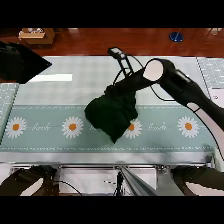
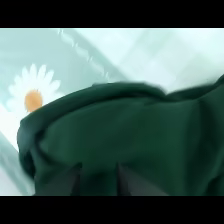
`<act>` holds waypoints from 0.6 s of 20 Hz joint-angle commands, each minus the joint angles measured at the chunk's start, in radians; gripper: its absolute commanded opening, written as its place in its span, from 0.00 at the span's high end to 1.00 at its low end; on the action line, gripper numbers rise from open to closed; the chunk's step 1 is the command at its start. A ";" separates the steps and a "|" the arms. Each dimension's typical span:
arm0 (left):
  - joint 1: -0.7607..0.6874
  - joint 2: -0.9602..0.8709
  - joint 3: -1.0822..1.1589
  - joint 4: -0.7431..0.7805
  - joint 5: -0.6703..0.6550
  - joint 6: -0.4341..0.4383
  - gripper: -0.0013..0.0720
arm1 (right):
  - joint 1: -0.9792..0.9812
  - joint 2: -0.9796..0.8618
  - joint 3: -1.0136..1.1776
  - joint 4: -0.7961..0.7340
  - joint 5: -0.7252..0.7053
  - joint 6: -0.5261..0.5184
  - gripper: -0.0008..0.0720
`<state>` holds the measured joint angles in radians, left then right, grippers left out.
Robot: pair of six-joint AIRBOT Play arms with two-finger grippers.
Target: Fold the shirts.
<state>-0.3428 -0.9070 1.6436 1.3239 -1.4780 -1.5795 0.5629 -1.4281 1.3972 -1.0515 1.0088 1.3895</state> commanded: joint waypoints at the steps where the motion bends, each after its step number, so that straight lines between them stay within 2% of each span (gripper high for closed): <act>1: 0.000 -0.005 -0.044 0.042 -0.001 0.002 0.20 | -0.067 0.059 0.058 0.005 -0.022 0.016 0.49; 4: 0.000 -0.009 -0.167 0.049 0.000 0.066 0.20 | -0.203 0.191 0.098 -0.098 -0.006 0.017 0.48; 6: 0.004 -0.009 -0.287 0.048 0.000 0.091 0.20 | -0.305 0.266 0.098 -0.248 0.041 0.045 0.48; 8: 0.018 -0.009 -0.413 0.048 0.017 0.105 0.20 | -0.399 0.305 0.098 -0.433 0.157 0.067 0.49; 10: 0.060 0.003 -0.558 0.003 0.119 0.127 0.20 | -0.481 0.307 0.092 -0.579 0.277 0.056 0.49; 12: 0.140 0.006 -0.681 -0.134 0.213 0.159 0.20 | -0.575 0.307 0.046 -0.609 0.307 0.022 0.49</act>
<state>-0.2722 -0.9070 1.1267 1.3155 -1.3792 -1.4681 0.1078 -1.1419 1.4723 -1.5047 1.2095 1.4322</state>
